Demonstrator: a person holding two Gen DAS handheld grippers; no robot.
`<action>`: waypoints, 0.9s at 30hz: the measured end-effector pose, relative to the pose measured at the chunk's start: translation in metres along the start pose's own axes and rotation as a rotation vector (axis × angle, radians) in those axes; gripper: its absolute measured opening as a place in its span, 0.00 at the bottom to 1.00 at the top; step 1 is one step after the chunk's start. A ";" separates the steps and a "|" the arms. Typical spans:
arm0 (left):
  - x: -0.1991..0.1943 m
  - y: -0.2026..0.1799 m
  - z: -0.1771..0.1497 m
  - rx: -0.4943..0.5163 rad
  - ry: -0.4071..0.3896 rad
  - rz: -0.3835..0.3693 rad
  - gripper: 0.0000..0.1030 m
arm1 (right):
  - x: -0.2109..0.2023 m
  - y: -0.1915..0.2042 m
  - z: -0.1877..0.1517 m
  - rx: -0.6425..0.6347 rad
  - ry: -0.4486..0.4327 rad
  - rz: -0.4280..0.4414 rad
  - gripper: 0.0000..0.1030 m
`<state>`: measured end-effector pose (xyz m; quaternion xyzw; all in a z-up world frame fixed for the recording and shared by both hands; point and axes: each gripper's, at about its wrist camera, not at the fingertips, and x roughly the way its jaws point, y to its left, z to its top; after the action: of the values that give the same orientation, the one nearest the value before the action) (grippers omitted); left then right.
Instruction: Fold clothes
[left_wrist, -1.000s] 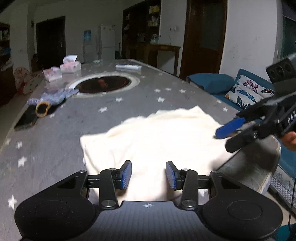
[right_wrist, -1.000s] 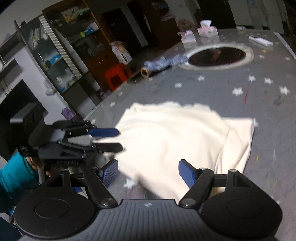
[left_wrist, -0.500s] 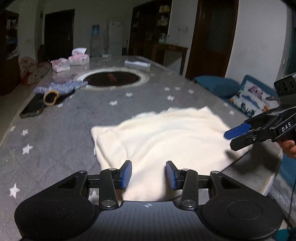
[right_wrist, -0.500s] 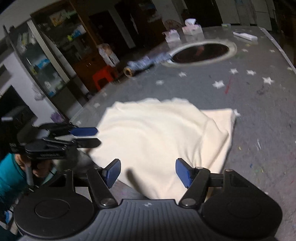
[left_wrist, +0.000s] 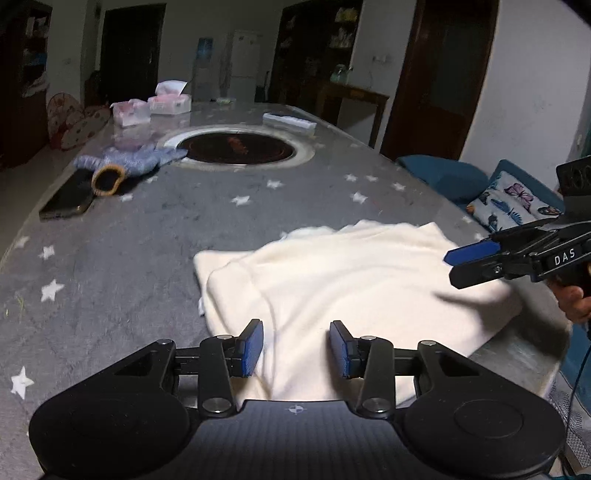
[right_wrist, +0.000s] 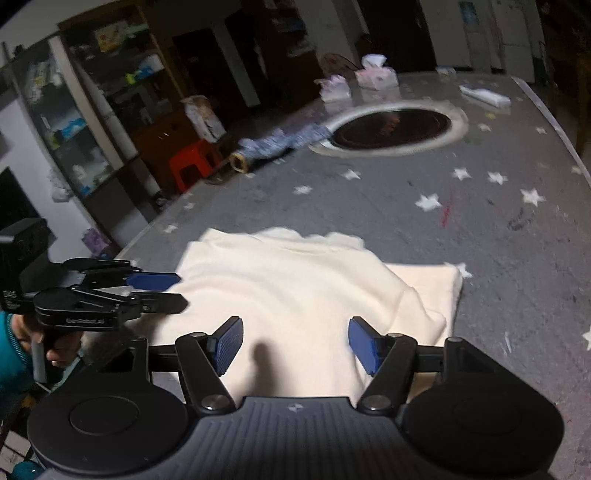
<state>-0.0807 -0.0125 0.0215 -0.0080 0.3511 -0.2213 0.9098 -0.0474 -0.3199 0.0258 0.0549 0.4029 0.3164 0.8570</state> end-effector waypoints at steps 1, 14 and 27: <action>-0.001 0.001 0.000 -0.008 -0.002 -0.002 0.41 | 0.002 -0.003 0.000 0.009 0.006 -0.001 0.63; 0.007 0.012 0.014 -0.044 -0.028 0.033 0.41 | 0.034 -0.004 0.035 0.005 -0.029 -0.039 0.63; 0.015 0.018 0.029 -0.051 -0.035 0.047 0.41 | 0.046 0.044 0.032 -0.209 -0.018 -0.067 0.63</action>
<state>-0.0447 -0.0066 0.0306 -0.0269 0.3410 -0.1907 0.9201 -0.0249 -0.2530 0.0325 -0.0454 0.3618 0.3275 0.8716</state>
